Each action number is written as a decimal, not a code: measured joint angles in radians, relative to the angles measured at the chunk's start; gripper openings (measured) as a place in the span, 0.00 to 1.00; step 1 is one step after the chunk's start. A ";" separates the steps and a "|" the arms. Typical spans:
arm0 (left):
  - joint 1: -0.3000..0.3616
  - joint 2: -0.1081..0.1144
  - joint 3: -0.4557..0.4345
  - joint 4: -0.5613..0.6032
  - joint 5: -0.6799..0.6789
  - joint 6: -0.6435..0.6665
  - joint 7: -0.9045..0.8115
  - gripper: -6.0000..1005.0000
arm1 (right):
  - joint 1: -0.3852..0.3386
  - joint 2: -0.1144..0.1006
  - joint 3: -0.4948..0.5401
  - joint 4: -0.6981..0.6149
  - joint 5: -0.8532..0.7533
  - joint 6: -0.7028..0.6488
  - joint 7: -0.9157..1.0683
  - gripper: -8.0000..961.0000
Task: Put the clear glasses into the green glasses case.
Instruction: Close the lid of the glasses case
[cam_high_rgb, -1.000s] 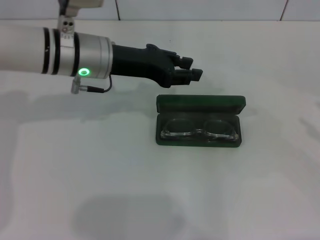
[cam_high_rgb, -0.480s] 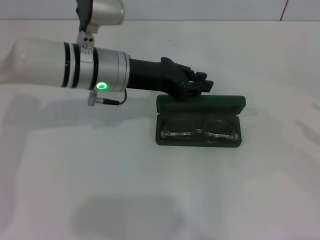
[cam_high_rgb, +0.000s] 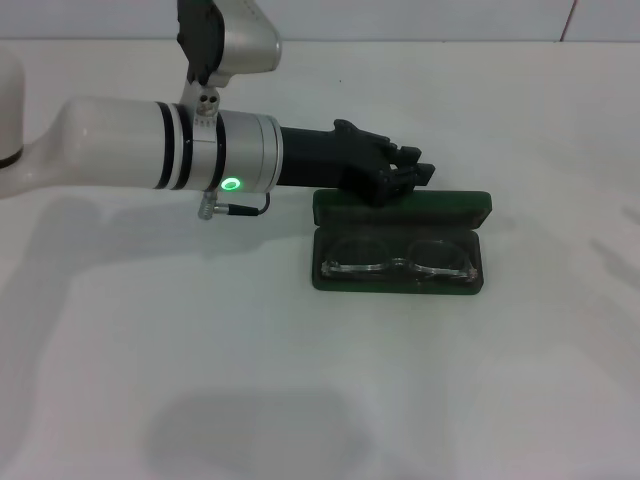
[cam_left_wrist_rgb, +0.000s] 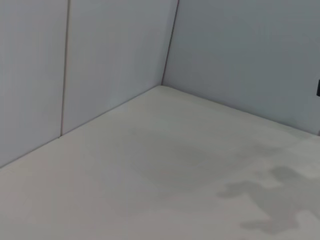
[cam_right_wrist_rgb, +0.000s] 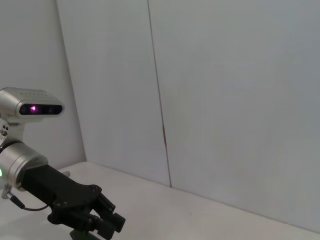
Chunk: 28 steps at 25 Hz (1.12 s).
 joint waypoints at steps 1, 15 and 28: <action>0.000 -0.001 0.005 -0.001 -0.003 -0.004 0.000 0.26 | 0.000 0.000 0.000 0.002 -0.003 0.001 0.000 0.67; 0.000 -0.002 0.014 -0.013 -0.013 -0.013 -0.001 0.24 | 0.015 0.000 0.000 0.028 -0.025 0.016 -0.003 0.67; 0.006 -0.004 0.036 -0.015 -0.015 -0.012 -0.007 0.21 | 0.015 0.000 0.000 0.037 -0.026 0.016 -0.003 0.66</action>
